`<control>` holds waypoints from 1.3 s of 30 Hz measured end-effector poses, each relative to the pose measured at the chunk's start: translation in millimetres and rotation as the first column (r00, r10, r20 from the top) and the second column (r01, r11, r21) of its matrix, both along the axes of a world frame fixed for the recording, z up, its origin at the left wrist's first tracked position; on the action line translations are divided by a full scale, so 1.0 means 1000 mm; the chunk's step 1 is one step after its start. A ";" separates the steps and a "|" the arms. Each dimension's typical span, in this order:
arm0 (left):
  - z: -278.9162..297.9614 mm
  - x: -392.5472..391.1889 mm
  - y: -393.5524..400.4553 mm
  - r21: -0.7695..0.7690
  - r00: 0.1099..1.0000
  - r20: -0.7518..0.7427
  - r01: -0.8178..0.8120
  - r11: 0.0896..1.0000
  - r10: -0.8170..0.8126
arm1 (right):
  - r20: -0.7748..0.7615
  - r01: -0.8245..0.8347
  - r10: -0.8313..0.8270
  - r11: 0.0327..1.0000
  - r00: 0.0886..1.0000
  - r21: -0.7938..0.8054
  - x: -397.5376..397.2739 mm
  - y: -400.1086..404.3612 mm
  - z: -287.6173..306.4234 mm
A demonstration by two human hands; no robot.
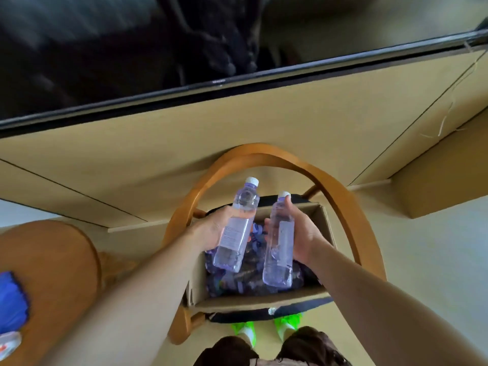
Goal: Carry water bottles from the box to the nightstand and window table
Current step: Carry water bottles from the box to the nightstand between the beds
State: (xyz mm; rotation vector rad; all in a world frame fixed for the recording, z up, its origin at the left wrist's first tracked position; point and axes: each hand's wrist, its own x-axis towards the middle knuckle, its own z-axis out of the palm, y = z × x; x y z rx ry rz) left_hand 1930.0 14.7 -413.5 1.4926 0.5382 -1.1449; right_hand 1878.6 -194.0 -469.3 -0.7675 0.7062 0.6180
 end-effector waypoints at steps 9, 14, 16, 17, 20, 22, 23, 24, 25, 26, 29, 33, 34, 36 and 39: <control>0.087 0.036 -0.071 -0.027 0.929 0.357 0.113 0.993 -0.096 | 0.205 0.151 -0.114 0.973 0.972 -0.173 0.011 -0.035 0.107; 0.119 0.038 -0.116 -0.127 0.868 0.438 0.319 0.939 -0.235 | 0.310 0.377 -0.299 0.897 0.902 -0.231 -0.029 -0.063 0.154; 0.129 0.026 -0.140 -0.160 0.834 0.463 0.413 0.897 -0.301 | 0.347 0.468 -0.372 0.847 0.861 -0.251 -0.055 -0.077 0.166; 0.133 0.018 -0.152 -0.172 0.817 0.473 0.453 0.875 -0.330 | 0.366 0.503 -0.399 0.827 0.840 -0.251 -0.070 -0.083 0.172; 0.147 -0.017 -0.191 -0.184 0.741 0.520 0.584 0.791 -0.426 | 0.416 0.607 -0.492 0.768 0.765 -0.207 -0.121 -0.100 0.189; 0.158 -0.048 -0.218 -0.180 0.679 0.542 0.668 0.722 -0.494 | 0.444 0.683 -0.550 0.694 0.708 -0.229 -0.161 -0.110 0.200; 0.165 -0.066 -0.230 -0.188 0.648 0.557 0.707 0.681 -0.520 | 0.458 0.717 -0.574 0.653 0.679 -0.244 -0.182 -0.114 0.206; 0.171 -0.084 -0.243 -0.196 0.613 0.575 0.746 0.637 -0.541 | 0.476 0.750 -0.596 0.610 0.647 -0.255 -0.204 -0.118 0.211; 0.177 -0.104 -0.255 -0.201 0.577 0.594 0.781 0.592 -0.560 | 0.494 0.785 -0.621 0.562 0.609 -0.261 -0.226 -0.122 0.216; 0.184 -0.125 -0.266 -0.200 0.541 0.610 0.812 0.548 -0.579 | 0.510 0.818 -0.646 0.509 0.568 -0.267 -0.248 -0.125 0.221; 0.200 -0.193 -0.294 -0.233 0.468 0.628 0.875 0.424 -0.622 | 0.550 0.891 -0.701 0.359 0.454 -0.277 -0.320 -0.132 0.231; 0.214 -0.293 -0.326 -0.227 0.339 0.646 0.941 0.252 -0.683 | 0.581 0.951 -0.758 0.178 0.296 -0.252 -0.428 -0.134 0.239; 0.217 -0.322 -0.333 -0.226 0.300 0.655 0.953 0.200 -0.693 | 0.591 0.960 -0.765 0.132 0.256 -0.246 -0.458 -0.133 0.242; 0.222 -0.381 -0.344 -0.225 0.221 0.670 0.970 0.090 -0.709 | 0.603 0.970 -0.776 0.042 0.182 -0.238 -0.520 -0.128 0.246; 0.229 -0.479 -0.352 -0.221 0.113 0.685 0.973 -0.058 -0.720 | 0.600 0.967 -0.796 -0.090 0.073 -0.237 -0.618 -0.112 0.248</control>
